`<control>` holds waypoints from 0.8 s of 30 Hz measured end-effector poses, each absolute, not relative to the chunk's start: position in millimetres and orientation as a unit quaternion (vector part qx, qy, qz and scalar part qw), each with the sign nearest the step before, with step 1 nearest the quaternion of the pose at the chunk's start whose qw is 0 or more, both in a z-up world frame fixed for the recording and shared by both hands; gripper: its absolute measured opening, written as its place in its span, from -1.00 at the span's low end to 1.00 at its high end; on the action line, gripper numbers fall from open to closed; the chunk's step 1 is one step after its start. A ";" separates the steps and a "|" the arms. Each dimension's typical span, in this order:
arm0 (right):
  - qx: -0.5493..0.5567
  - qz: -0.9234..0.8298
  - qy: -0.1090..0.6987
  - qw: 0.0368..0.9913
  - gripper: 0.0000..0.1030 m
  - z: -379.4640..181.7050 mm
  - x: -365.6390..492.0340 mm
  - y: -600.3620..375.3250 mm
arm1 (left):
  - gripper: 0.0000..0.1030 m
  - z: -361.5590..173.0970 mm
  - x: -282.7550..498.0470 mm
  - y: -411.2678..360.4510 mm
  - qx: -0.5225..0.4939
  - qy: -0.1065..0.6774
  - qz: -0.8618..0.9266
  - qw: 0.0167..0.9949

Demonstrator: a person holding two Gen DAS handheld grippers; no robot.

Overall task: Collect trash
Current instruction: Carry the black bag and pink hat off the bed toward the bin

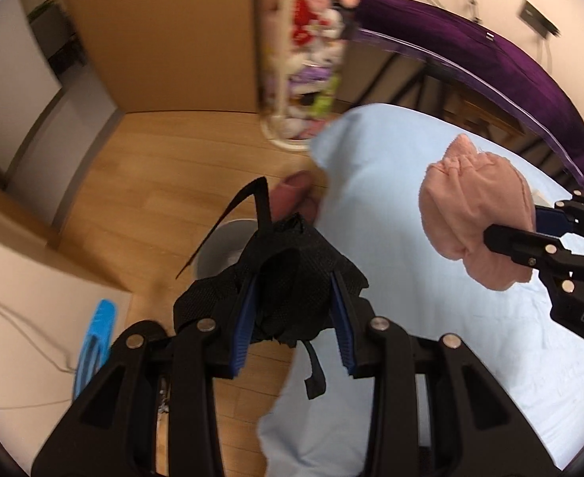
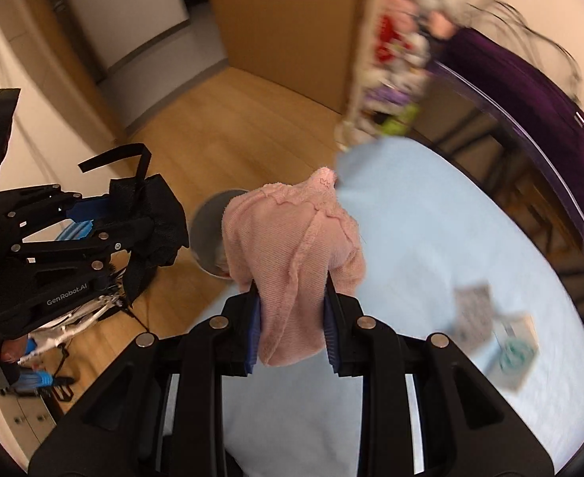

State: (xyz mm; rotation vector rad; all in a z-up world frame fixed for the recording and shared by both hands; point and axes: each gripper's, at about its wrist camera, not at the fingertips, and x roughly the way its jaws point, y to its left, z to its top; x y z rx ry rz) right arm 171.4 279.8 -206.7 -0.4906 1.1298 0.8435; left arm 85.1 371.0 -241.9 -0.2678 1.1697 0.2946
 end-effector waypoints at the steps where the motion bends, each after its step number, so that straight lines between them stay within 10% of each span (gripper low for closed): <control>1: -0.227 0.393 0.510 0.730 -0.52 -208.1 170.3 291.2 | -0.30 -242.1 81.7 379.4 -0.128 0.547 0.145 0.814; 24: -0.257 0.478 0.471 0.695 -0.30 -206.9 176.7 401.7 | -0.30 -241.1 62.5 450.5 -0.161 0.526 0.198 0.811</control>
